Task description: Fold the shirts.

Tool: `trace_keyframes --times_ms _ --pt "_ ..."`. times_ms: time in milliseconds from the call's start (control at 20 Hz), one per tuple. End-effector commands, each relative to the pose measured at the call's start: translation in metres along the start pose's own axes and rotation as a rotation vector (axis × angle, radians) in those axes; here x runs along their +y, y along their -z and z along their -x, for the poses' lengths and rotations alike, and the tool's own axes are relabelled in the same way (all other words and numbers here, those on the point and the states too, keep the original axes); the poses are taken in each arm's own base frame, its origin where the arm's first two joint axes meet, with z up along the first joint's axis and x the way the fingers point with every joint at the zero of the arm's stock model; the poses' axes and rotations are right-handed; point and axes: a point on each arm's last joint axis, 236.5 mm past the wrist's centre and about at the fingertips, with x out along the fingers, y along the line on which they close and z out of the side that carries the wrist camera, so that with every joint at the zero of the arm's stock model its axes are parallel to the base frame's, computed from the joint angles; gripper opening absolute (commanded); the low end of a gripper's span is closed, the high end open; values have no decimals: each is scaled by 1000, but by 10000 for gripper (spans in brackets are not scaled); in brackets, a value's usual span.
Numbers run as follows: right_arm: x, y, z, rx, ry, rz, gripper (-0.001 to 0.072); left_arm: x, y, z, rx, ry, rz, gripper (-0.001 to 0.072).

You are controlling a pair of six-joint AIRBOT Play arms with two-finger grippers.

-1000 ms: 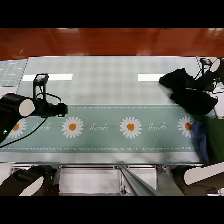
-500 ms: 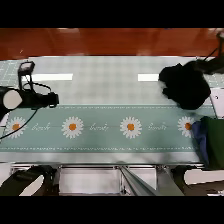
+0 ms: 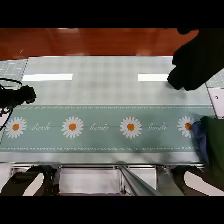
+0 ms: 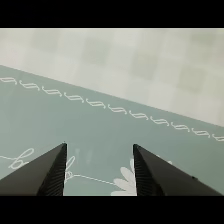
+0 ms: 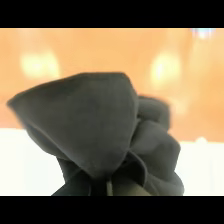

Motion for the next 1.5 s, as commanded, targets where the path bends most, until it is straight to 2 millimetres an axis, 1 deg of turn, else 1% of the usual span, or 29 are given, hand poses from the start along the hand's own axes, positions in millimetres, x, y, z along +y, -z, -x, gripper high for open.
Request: trace_keyframes --times_ms 0,50,100,150,200,350,450,550,650,750,850,950,1000,1050,1100,1150,1200,1250,1300,1350,1400,1450 --pt "58 -53 74 -182 -78 108 27 -1 -2 16 -37 25 22 506" --pt "70 -56 86 -201 -94 126 26 -2 -3 20 -49 30 20 506" --pt "82 -53 95 -195 -118 143 27 -3 -4 23 -56 35 20 506" --pt "95 -42 100 -156 -152 157 27 -6 -3 24 -55 50 26 506" --pt "111 -24 99 -87 -200 177 27 -10 -1 24 -49 67 33 506" --pt "161 51 74 162 -350 240 27 -24 4 23 -29 126 59 506" --pt "203 108 51 301 -450 262 27 -31 7 22 -18 155 55 506" --pt "251 171 27 414 -538 256 27 -36 9 22 -8 176 63 506" --pt "299 241 5 530 -607 224 27 -39 11 22 -5 182 54 506" --pt "345 299 -14 616 -672 174 27 -46 14 21 4 195 33 506" --pt "385 346 -33 692 -711 117 27 -53 20 18 19 207 11 506" --pt "413 378 -50 755 -738 11 28 -58 30 11 45 212 -7 506" --pt "423 388 -54 786 -755 -47 66 -59 37 6 60 213 -15 506" --pt "429 393 -56 809 -777 -95 259 -60 44 1 76 212 -20 506" --pt "432 391 -56 809 -808 -100 418 -60 50 -5 88 210 -24 506" --pt "425 382 -56 814 -830 -88 413 -60 55 -9 106 207 -25 506" --pt "411 365 -57 820 -840 -82 413 -59 61 -14 128 202 -25 506" --pt "391 342 -57 813 -846 -76 412 -58 65 -15 149 195 -27 506" --pt "363 317 -57 791 -835 -74 412 -55 66 -15 159 184 -36 506" --pt "320 292 -61 754 -778 -82 412 -49 67 -13 168 175 -50 506" --pt "267 274 -63 728 -679 -73 412 -39 65 -11 178 153 -26 506" --pt "209 267 -62 728 -544 -66 412 -25 64 -11 183 124 15 506"
